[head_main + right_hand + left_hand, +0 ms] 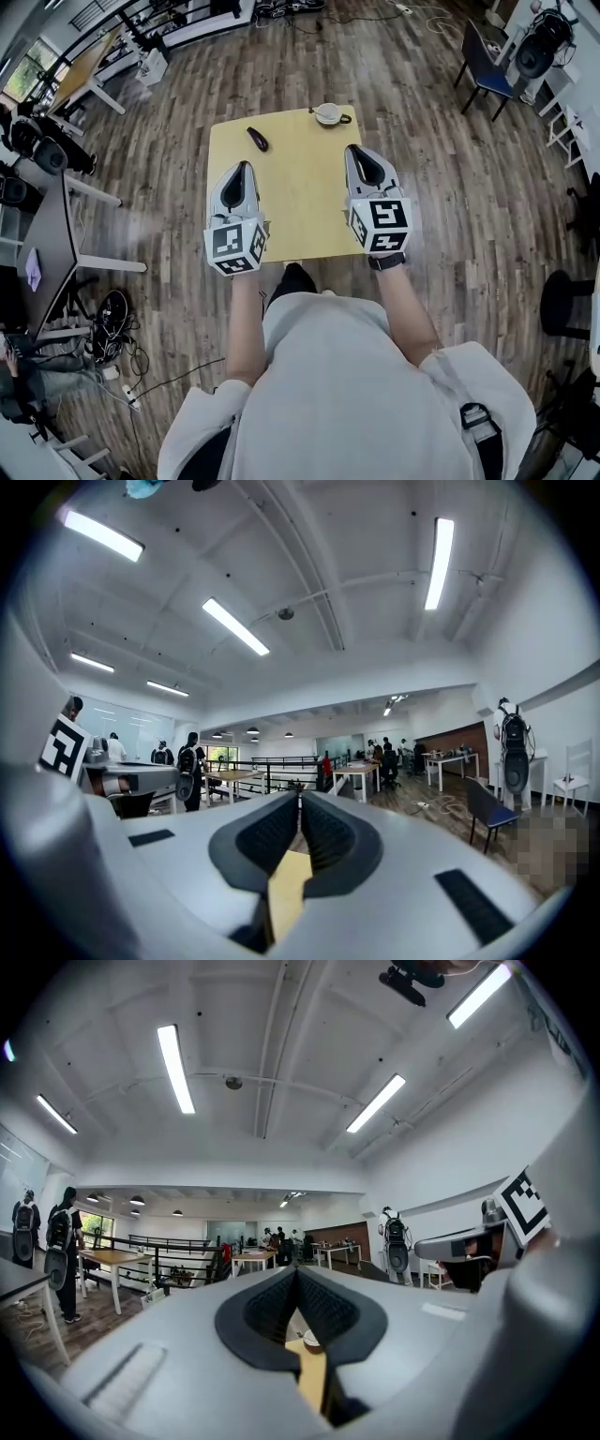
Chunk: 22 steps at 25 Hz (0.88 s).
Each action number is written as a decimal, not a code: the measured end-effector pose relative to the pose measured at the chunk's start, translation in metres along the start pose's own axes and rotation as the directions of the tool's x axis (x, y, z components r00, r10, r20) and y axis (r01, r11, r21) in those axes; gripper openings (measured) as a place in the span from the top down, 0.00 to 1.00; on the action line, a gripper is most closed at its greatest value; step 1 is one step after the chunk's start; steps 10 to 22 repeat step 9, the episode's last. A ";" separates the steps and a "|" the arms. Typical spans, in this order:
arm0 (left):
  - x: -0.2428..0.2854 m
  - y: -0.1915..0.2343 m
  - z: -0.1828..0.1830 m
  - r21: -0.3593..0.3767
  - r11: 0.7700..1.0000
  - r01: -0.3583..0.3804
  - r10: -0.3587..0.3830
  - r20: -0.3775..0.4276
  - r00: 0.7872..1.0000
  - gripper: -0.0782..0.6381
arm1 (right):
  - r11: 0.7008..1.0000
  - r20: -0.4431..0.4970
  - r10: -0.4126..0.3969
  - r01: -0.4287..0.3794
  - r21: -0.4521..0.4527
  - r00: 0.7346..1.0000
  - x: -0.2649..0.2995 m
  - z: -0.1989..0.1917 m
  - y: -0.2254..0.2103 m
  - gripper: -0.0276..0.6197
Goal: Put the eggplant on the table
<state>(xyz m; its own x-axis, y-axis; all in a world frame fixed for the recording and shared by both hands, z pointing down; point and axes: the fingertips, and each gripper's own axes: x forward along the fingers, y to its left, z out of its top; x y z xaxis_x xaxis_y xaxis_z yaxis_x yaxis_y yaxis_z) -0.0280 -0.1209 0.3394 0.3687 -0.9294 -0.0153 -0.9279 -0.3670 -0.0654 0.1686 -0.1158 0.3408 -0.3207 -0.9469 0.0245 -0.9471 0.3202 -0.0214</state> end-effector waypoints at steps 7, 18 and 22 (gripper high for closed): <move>0.002 -0.022 -0.008 0.010 1.000 0.028 -0.027 -0.019 0.999 0.88 | 1.000 -0.031 -0.002 0.003 0.016 1.000 -0.009 -0.017 -0.004 0.93; -0.002 -0.029 -0.015 0.010 0.999 0.036 -0.035 -0.036 0.999 0.88 | 1.000 -0.049 -0.004 0.005 0.026 0.999 -0.014 -0.025 -0.006 0.93; -0.002 -0.029 -0.015 0.010 0.999 0.036 -0.035 -0.036 0.999 0.88 | 1.000 -0.049 -0.004 0.005 0.026 0.999 -0.014 -0.025 -0.006 0.93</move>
